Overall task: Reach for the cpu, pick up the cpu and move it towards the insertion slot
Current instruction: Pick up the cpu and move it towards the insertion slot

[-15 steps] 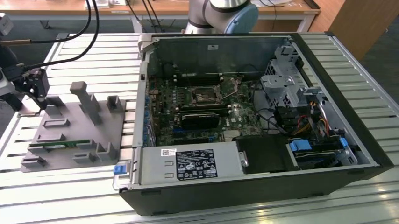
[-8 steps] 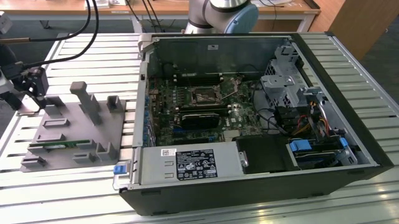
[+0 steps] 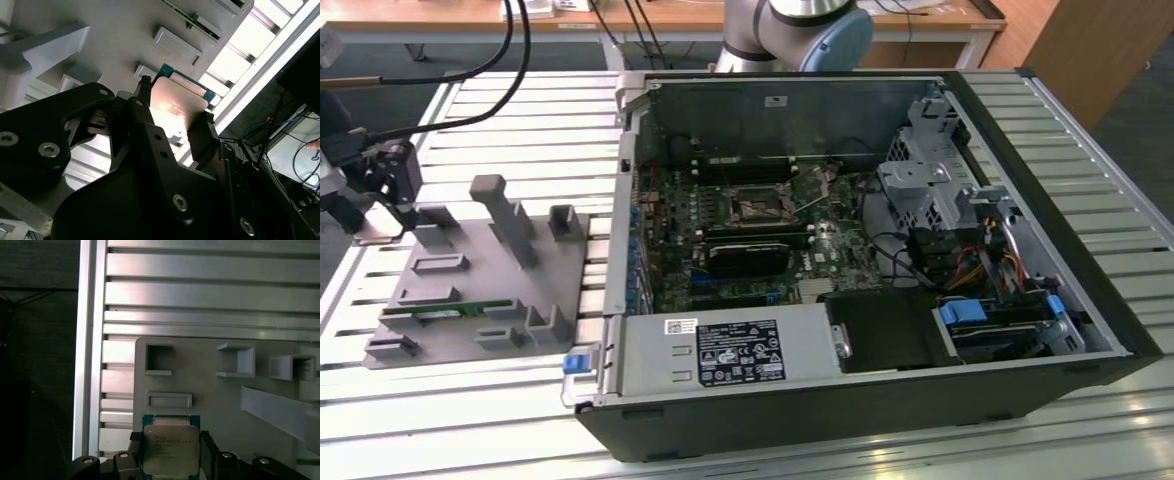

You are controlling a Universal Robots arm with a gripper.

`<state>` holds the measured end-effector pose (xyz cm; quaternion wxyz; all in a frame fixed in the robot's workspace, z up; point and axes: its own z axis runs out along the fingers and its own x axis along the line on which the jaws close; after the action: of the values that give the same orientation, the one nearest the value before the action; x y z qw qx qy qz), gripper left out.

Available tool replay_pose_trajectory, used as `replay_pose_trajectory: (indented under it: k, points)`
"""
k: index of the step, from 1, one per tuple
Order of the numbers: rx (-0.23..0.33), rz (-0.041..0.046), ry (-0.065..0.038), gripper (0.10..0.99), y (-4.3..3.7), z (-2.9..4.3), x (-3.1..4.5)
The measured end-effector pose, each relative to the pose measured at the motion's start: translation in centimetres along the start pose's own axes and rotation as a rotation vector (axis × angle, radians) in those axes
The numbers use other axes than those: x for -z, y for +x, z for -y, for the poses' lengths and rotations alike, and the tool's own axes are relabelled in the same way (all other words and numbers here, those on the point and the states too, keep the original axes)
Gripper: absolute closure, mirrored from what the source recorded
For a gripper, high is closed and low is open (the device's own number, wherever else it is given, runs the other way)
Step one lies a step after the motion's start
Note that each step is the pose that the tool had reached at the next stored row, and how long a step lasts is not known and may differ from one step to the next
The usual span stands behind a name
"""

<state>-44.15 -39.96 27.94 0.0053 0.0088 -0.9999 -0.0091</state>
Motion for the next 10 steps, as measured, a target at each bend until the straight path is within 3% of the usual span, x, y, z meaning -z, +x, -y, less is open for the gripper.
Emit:
replay_pose_trajectory:
  k: [10]
  points:
    - [0.000, -0.0001, 0.000, 0.545, 0.00, -0.02, 0.44]
